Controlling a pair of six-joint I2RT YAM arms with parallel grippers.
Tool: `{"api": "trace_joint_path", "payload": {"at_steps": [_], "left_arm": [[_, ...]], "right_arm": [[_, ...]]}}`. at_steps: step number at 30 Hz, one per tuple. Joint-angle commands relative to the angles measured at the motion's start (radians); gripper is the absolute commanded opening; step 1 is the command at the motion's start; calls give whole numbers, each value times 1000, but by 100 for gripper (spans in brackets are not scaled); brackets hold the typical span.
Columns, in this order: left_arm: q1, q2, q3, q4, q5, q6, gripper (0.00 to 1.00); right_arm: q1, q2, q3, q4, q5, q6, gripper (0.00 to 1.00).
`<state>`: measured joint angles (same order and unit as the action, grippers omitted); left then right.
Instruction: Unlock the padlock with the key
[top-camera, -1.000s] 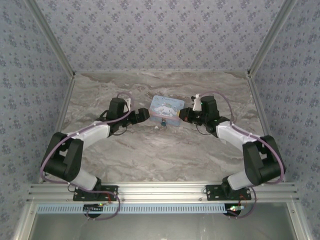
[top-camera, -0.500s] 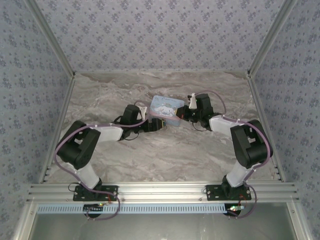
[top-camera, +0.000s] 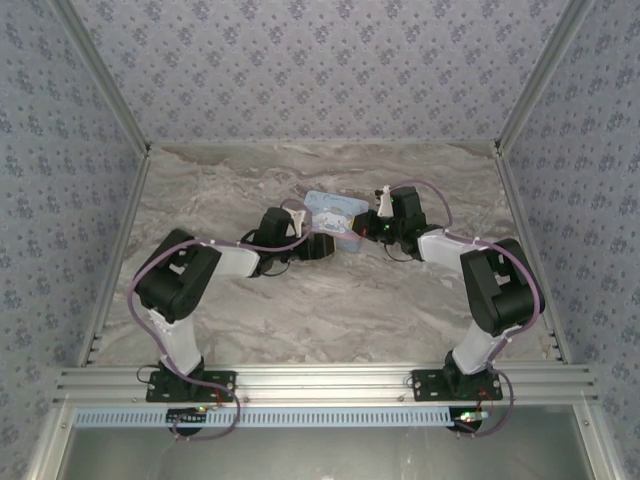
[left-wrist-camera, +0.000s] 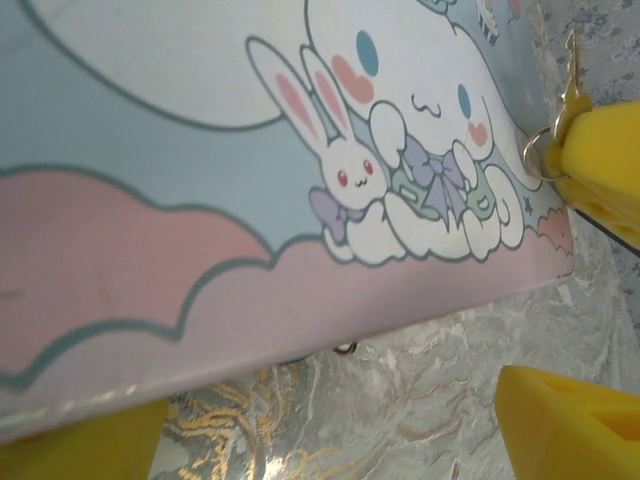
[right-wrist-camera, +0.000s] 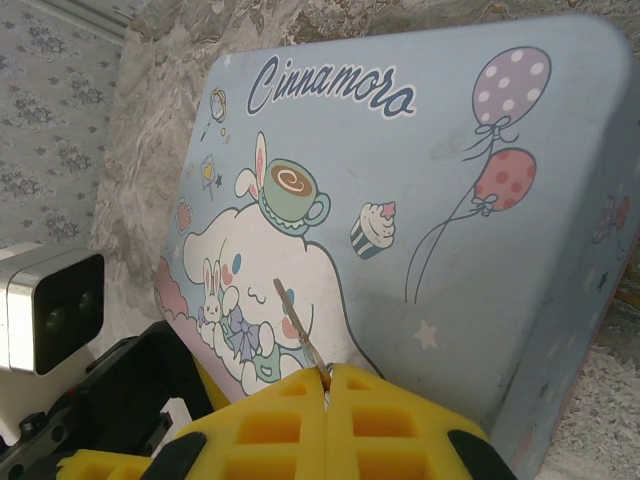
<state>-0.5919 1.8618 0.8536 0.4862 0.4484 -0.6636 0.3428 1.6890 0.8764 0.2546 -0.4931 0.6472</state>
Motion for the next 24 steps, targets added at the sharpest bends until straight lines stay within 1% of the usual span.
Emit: {"api": "trace_joint_path", "payload": {"at_steps": [1,4,9,15,24], "left_arm": [[-15,31,28,65,-21,-15,82],[-17,50,35,74,-25,-24,73],[-25,78,42,87,-45,-45,69],[-36,103,53,103,-38,-78,63],[-71,124,53,157,-67,-145,54]], "right_arm": [[1,23,6,-55,22,-9,0],[2,23,1,-50,23,-9,0],[2,19,-6,-36,19,-9,0],[5,17,-11,-25,18,-9,0],[7,18,-19,-8,18,-3,0]]}}
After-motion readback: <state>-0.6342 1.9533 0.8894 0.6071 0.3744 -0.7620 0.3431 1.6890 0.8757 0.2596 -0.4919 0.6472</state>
